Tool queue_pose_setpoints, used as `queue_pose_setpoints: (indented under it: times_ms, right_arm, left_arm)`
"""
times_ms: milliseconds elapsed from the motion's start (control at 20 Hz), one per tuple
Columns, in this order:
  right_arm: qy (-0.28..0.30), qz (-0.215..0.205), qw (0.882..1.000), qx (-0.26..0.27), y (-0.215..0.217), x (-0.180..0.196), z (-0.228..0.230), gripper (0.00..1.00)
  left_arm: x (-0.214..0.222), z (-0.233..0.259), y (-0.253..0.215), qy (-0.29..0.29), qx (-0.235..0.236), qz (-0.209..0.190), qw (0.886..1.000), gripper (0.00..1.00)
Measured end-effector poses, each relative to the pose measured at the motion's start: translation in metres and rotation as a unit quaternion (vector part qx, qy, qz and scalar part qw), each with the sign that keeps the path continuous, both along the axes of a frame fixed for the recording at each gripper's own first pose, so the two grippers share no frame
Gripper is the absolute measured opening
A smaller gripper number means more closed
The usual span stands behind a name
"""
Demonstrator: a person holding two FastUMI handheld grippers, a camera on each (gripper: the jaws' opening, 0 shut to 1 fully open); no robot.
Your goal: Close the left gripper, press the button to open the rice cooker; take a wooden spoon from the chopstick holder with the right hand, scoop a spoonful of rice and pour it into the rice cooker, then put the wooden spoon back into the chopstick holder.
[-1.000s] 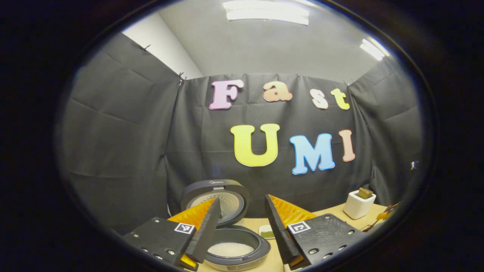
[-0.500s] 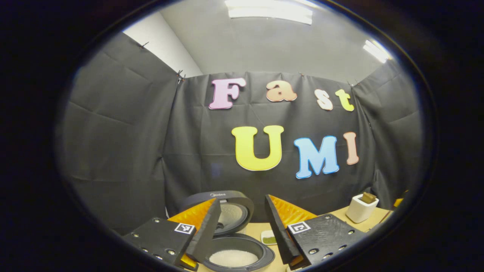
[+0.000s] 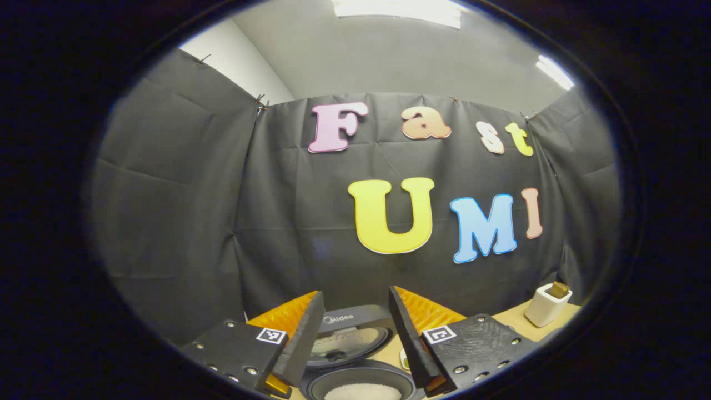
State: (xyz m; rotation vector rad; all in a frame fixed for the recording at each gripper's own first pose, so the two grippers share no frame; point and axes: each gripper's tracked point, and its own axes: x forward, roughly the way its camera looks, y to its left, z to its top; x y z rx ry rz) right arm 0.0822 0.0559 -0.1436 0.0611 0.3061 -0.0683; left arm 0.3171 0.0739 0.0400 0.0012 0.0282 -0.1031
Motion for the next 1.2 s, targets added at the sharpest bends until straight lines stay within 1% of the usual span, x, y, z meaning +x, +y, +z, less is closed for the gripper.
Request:
queue_pose_setpoints:
  times_ms: [200, 300, 350, 450, 600, 700, 850, 1100, 1150, 1200]
  right_arm:
    - [-0.001, -0.004, 1.0, -0.004, 0.008, -0.002, 0.002, 0.98]
    - [-0.001, -0.004, 1.0, -0.009, 0.012, -0.002, 0.002, 0.98]
    - [-0.001, -0.002, 1.0, -0.011, 0.014, -0.002, 0.003, 0.98]
    - [0.0, 0.002, 1.0, -0.016, 0.018, -0.001, 0.003, 0.98]
    - [0.002, 0.008, 1.0, -0.022, 0.021, 0.0, 0.003, 0.98]
    - [0.003, 0.011, 1.0, -0.023, 0.023, 0.001, 0.004, 0.98]
    - [0.001, 0.02, 1.0, -0.024, 0.022, 0.003, 0.006, 0.98]
    - [-0.006, 0.036, 0.999, -0.024, 0.018, 0.006, 0.012, 0.98]
    - [-0.007, 0.04, 0.999, -0.023, 0.017, 0.006, 0.013, 0.93]
    - [-0.008, 0.044, 0.999, -0.022, 0.016, 0.005, 0.013, 0.98]
  left_arm:
    - [0.036, -0.007, 0.012, 0.005, -0.004, 0.005, 1.0, 0.74]
    - [0.052, -0.019, 0.018, 0.011, -0.001, 0.011, 1.0, 0.74]
    - [0.059, -0.025, 0.022, 0.018, 0.002, 0.014, 1.0, 0.73]
    - [0.068, -0.042, 0.025, 0.033, 0.003, 0.019, 0.999, 0.74]
    - [0.077, -0.065, 0.026, 0.066, -0.009, 0.024, 0.998, 0.74]
    - [0.077, -0.069, 0.024, 0.066, -0.012, 0.024, 0.997, 0.75]
    - [0.065, -0.071, 0.021, 0.069, -0.003, 0.025, 0.997, 0.76]
    - [0.041, -0.077, 0.011, 0.075, -0.007, 0.025, 0.997, 0.77]
    - [0.035, -0.079, 0.009, 0.078, -0.009, 0.025, 0.997, 0.76]
    - [0.03, -0.08, 0.006, 0.079, -0.01, 0.025, 0.997, 0.76]
